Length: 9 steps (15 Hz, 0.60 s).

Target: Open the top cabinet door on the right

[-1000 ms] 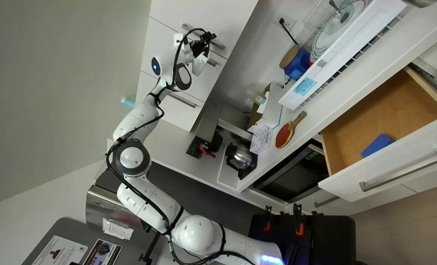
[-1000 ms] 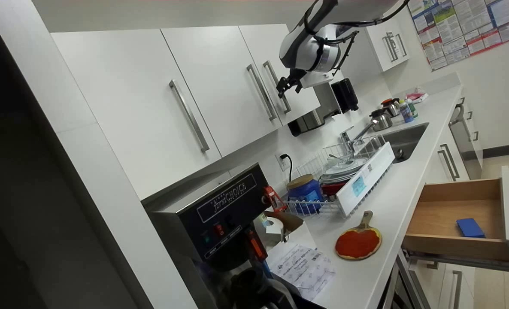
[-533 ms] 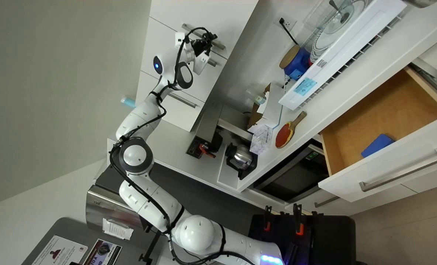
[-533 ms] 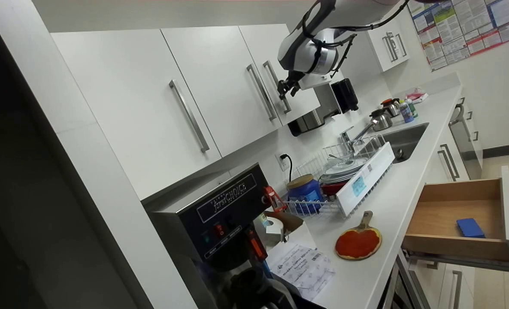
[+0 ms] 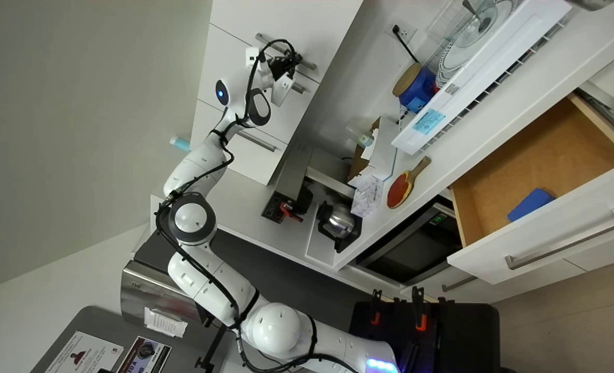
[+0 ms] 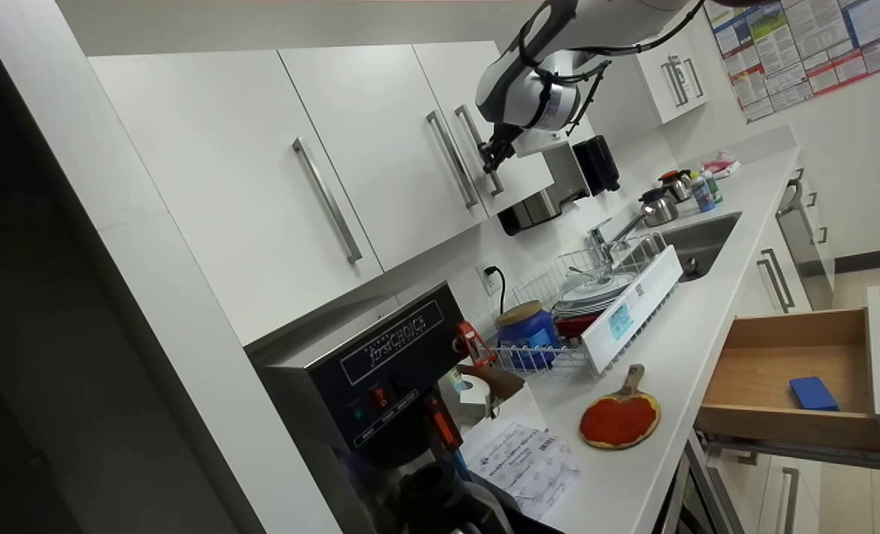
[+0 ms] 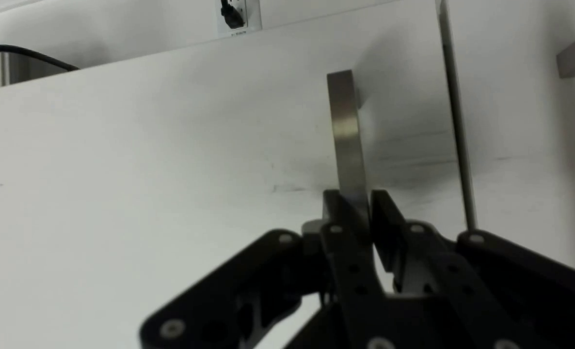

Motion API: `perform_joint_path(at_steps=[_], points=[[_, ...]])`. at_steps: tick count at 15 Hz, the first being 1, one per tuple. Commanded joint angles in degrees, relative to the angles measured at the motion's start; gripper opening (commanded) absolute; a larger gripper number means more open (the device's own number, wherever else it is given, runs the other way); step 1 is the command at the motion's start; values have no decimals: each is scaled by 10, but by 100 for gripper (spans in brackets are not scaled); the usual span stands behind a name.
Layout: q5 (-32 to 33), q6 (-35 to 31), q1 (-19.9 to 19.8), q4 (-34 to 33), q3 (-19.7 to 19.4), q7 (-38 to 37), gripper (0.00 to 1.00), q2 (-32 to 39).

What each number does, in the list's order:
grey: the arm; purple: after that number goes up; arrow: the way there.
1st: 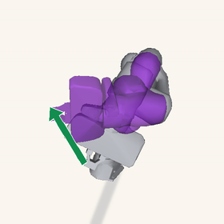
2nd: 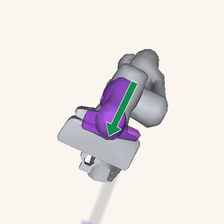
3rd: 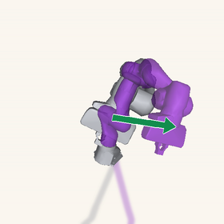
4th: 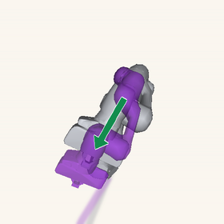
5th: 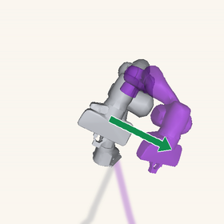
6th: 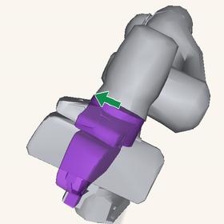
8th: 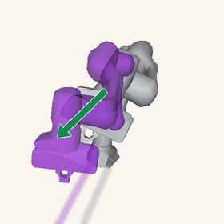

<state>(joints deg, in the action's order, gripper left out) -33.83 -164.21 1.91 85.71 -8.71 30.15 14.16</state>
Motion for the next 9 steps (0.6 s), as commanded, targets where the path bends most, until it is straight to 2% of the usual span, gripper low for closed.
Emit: perform_joint_path(at_steps=[1,6,9], points=[[-17,17,-19,-5,0,19,5,-15],[-28,88,-50,2,-9,57,5,-42],[-67,152,-75,-6,-14,108,5,-52]])
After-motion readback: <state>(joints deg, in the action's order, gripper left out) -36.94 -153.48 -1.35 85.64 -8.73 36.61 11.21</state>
